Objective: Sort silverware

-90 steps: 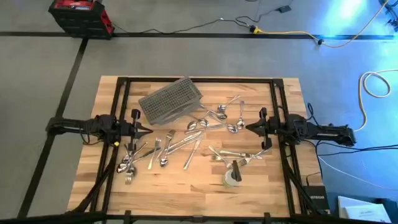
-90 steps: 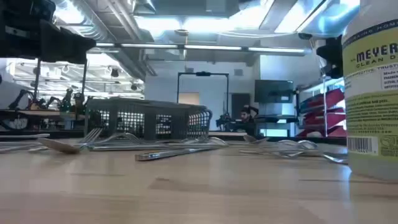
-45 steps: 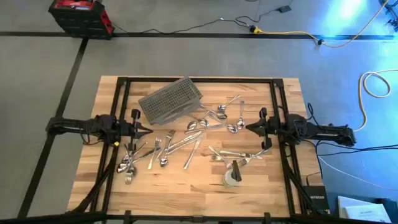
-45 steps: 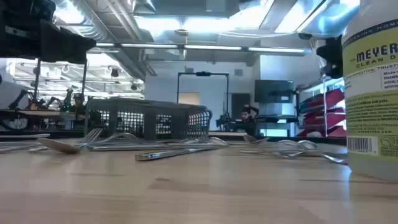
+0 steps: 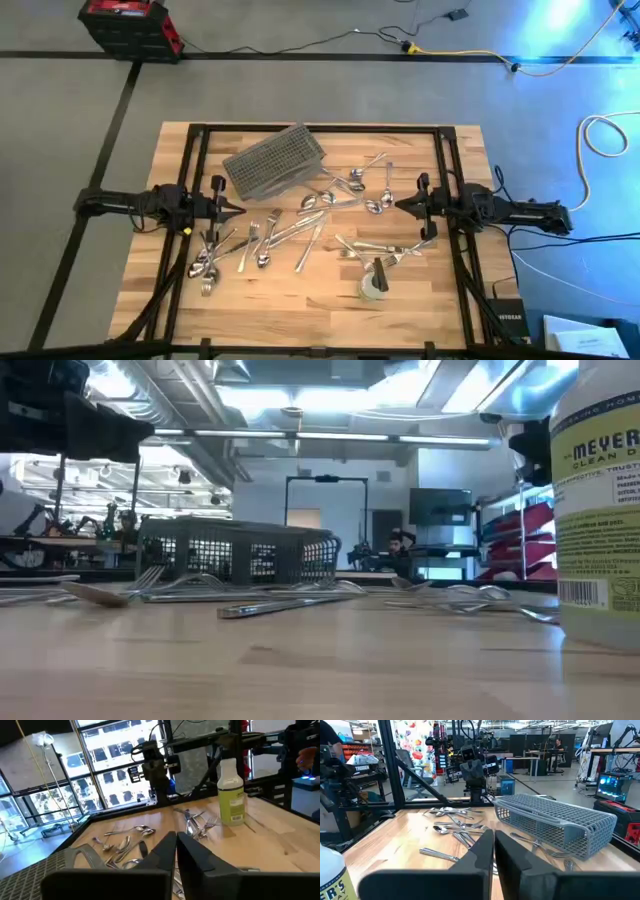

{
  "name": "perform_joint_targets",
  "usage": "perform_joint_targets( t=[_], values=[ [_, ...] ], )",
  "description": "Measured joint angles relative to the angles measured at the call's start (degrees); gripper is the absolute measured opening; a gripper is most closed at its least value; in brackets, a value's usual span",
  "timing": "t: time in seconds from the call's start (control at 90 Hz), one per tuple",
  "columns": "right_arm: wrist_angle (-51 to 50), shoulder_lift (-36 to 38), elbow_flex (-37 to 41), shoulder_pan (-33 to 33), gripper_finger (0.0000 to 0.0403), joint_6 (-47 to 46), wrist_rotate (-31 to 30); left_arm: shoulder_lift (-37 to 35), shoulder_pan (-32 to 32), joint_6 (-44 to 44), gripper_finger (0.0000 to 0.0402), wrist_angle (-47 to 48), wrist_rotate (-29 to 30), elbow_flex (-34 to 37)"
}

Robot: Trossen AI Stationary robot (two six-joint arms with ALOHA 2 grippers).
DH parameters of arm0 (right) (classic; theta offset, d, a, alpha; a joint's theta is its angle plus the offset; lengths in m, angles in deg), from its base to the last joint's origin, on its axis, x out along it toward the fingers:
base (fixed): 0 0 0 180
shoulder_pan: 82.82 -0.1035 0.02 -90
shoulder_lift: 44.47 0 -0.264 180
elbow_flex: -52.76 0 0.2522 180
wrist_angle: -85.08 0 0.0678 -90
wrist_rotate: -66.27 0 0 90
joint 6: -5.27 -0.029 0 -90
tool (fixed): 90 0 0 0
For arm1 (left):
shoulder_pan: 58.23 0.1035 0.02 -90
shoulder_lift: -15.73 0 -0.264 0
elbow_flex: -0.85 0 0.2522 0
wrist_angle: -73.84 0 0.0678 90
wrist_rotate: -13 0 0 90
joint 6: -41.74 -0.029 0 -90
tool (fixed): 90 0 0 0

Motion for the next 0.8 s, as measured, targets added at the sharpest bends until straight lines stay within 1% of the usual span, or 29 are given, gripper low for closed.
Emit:
perform_joint_targets(
  t=[0.178,0.289,0.8],
  values=[
    [0.0,0.0,0.0,0.0,0.0001,0.0,-0.1,0.0,0.0,0.0,0.0000,0.0,0.0,0.0],
    [0.0,0.0,0.0,0.0,0.0001,0.0,-1.5,0.0,0.0,0.0,0.0000,0.0,0.0,0.0],
    [-0.1,0.0,0.0,0.0,0.0001,0.0,-1.5,0.0,0.0,0.0,0.0000,0.0,0.0,0.0]
  ],
)
